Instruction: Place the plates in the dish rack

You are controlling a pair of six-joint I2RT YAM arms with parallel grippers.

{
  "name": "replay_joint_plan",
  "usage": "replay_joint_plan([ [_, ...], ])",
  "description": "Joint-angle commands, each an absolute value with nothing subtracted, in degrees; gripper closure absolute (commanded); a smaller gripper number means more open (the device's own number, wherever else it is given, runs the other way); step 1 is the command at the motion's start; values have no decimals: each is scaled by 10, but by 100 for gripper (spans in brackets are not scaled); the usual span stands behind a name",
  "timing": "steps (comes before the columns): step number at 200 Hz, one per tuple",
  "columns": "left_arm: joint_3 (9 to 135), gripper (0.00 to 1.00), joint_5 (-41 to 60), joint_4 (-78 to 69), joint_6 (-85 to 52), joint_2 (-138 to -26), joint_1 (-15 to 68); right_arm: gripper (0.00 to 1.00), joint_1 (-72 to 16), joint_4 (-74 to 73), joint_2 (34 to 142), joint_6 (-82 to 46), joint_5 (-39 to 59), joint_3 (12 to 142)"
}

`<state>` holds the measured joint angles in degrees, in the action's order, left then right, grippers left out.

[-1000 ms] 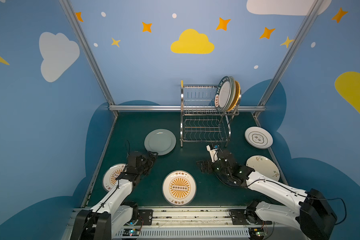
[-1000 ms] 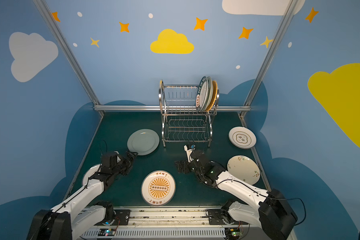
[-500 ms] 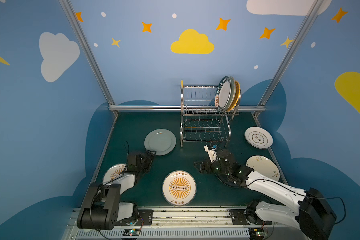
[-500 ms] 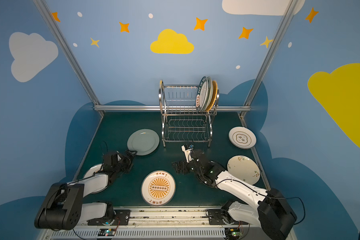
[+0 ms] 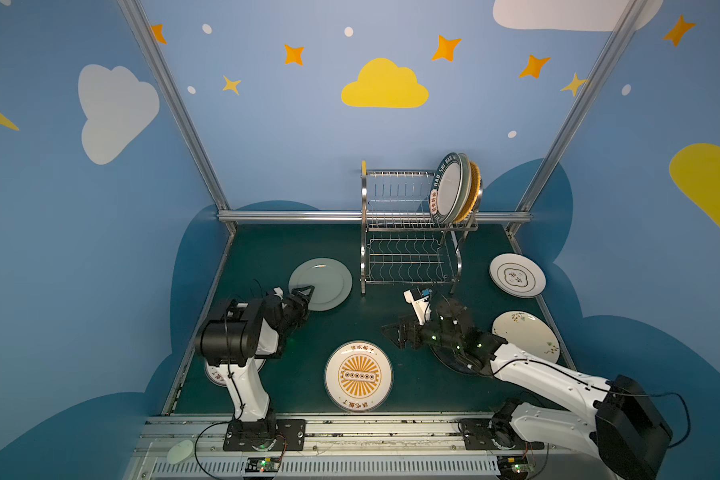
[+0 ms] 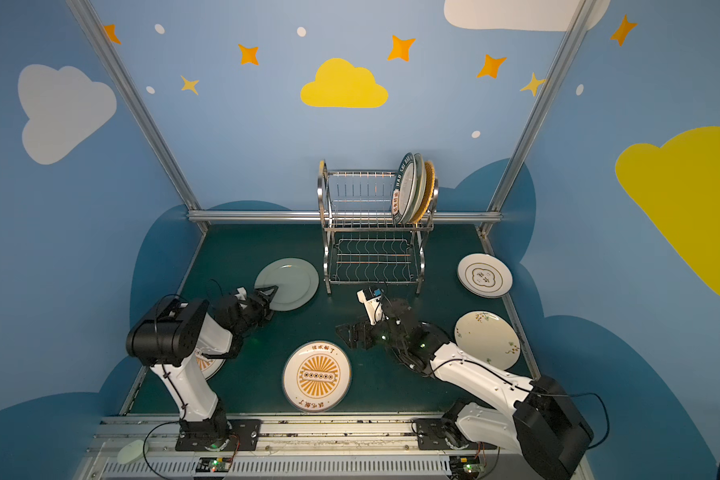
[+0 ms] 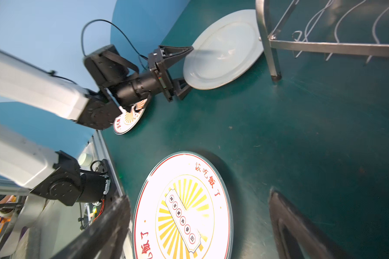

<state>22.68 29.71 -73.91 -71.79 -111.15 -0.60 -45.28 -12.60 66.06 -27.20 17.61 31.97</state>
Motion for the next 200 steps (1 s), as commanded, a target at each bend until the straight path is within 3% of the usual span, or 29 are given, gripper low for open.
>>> replay_joint_plan([
  [1,208,28,281,-708,-741,-1203,-4,6,-455,-168,670,-275,199,312],
  [66,217,32,265,-710,-742,-1251,-4,7,-455,-131,654,-260,179,321],
  [200,258,69,200,-558,-771,-1239,17,6,-454,-92,622,-250,145,323],
])
